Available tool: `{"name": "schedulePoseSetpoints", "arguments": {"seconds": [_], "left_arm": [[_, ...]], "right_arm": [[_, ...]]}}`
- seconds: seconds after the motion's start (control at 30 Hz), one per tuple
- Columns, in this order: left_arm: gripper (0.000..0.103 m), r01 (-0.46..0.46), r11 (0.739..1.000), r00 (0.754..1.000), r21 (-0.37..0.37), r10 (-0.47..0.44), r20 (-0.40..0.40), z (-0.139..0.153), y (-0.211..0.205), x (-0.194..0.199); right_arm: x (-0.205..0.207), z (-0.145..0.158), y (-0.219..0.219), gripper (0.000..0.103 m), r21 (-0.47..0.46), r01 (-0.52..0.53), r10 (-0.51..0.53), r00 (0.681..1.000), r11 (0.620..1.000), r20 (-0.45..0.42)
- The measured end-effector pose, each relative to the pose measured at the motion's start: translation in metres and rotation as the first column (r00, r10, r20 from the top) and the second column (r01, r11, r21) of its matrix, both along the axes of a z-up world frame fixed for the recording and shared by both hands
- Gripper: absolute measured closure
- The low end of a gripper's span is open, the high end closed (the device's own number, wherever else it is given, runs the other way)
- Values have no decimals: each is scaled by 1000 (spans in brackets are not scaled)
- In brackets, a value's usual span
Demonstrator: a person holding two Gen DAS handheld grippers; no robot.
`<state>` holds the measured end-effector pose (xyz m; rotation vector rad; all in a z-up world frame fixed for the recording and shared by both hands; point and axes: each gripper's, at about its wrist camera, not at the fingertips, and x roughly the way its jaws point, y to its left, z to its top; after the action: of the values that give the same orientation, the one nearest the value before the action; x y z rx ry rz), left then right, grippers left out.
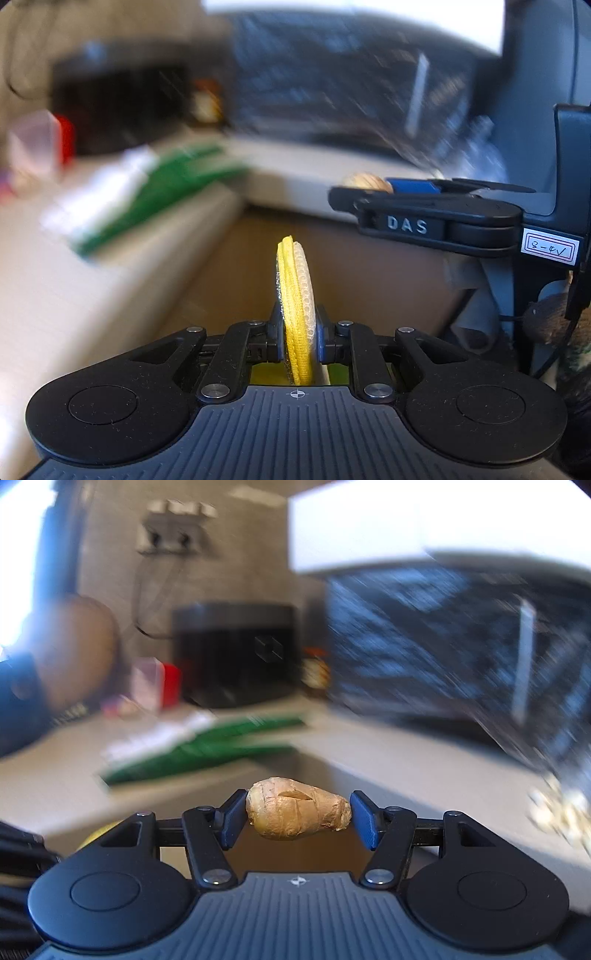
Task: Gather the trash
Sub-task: 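Carry the sponge pad and ginger with both tools down over the green bin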
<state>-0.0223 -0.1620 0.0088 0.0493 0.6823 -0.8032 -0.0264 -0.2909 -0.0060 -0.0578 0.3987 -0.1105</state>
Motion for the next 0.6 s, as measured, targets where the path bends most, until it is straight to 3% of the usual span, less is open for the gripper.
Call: {"name": "schedulePoseSetpoints", "arguments": {"seconds": [0.17, 0.33, 0.6], "left_arm": [[84, 67, 998, 984, -6, -67, -165, -67, -48, -1], [84, 67, 997, 965, 44, -54, -258, -126, -73, 3], [84, 76, 990, 950, 118, -36, -310, -168, -90, 18]], "right_arm": [[-23, -55, -32, 42, -14, 91, -92, 990, 996, -106], [-21, -104, -52, 42, 37, 132, -120, 965, 991, -231], [-11, -158, -81, 42, 107, 161, -115, 931, 981, -346]]}}
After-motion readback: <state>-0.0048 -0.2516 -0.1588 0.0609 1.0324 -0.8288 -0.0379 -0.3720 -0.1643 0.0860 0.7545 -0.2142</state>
